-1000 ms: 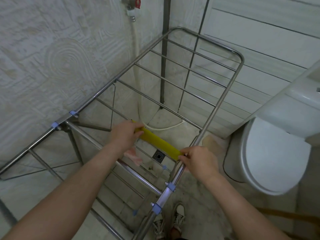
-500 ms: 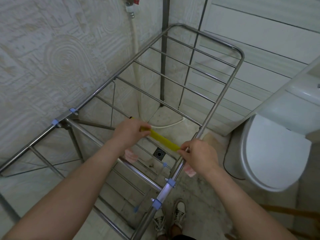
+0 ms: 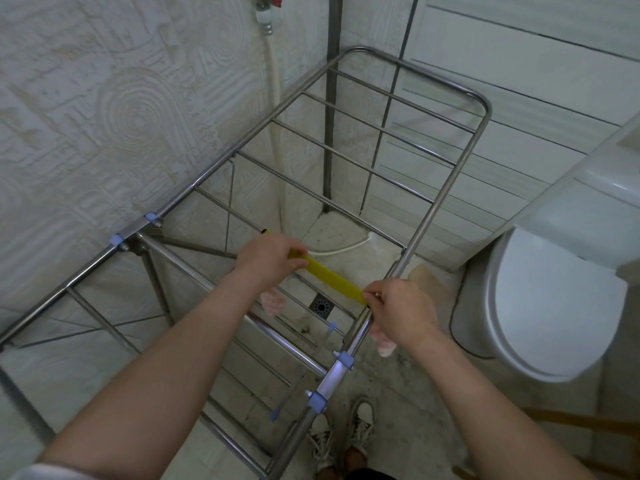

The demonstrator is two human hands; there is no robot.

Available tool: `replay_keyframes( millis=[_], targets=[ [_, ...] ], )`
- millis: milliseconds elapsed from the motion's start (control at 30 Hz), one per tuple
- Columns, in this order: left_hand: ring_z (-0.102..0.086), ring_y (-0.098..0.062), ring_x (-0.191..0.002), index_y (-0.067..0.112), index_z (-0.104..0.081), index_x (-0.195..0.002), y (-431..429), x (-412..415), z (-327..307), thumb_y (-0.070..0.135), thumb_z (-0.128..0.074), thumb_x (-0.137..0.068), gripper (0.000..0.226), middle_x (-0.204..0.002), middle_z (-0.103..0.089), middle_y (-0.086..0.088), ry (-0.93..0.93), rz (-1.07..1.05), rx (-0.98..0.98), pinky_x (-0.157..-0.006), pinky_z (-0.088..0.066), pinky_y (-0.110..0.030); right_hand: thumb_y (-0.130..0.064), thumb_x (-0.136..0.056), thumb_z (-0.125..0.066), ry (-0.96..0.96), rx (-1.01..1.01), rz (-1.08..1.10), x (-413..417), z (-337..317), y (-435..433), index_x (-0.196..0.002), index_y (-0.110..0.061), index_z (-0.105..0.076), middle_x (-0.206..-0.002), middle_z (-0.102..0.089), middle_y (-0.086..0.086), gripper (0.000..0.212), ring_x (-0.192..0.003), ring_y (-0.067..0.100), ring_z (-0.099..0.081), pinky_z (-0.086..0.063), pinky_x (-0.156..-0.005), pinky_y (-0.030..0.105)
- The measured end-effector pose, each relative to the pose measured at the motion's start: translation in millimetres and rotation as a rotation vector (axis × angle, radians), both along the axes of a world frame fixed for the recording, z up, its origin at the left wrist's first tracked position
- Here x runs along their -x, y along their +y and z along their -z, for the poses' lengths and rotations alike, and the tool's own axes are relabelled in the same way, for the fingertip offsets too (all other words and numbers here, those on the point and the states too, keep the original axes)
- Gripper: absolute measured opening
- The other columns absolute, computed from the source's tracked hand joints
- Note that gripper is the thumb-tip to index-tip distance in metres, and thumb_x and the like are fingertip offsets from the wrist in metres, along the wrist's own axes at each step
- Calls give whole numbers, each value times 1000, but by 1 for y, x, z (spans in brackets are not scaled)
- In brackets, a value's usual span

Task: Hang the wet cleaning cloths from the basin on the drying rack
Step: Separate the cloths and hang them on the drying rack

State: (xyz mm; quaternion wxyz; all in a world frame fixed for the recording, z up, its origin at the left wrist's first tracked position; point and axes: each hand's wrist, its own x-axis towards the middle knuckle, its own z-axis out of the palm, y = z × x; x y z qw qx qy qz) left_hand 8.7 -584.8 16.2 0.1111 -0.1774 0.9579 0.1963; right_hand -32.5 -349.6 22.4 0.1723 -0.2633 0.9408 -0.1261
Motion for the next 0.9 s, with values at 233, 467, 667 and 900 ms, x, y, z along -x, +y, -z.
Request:
replay_keyframes(
  millis=[233, 467, 667, 900],
  targets=[
    [-52, -9, -71, 35, -53, -125, -7, -16, -39, 23, -59, -86, 41, -83, -55, 5, 36, -90, -356, -64, -44, -24, -34, -96, -49, -65, 105, 63, -2, -33, 0, -112, -29, -68, -98, -73, -3, 25, -84, 14, -67, -53, -70, 27],
    [-57, -15, -69, 21, -58, -115, -15, -65, -115, -6, -54, -70, 53, -81, -60, -2, 269, -206, -1343, -59, -48, -28, -33, -88, -64, -669, 558, 34, -12, -122, -11, -104, -29, -74, -80, -71, -17, 19, -84, -11, -62, -38, -76, 14],
    [-64, -22, -83, 20, -58, -123, 12, -85, -135, 13, -81, -67, 61, -95, -68, -11, 385, -25, -1372, -73, -53, -32, -32, -85, -70, -755, 611, -174, -41, -134, -42, -118, -35, -66, -108, -71, -14, 34, -106, -7, -60, -39, -94, 18],
    [-67, -28, -99, 20, -66, -116, 13, -106, -159, 0, -60, -85, 37, -98, -74, -9, 409, -21, -1021, -88, -50, -42, -27, -80, -75, -620, 668, -214, -41, -135, -39, -82, -14, -68, -52, -46, -8, 15, -41, 1, -35, -28, -46, 14]
  ],
)
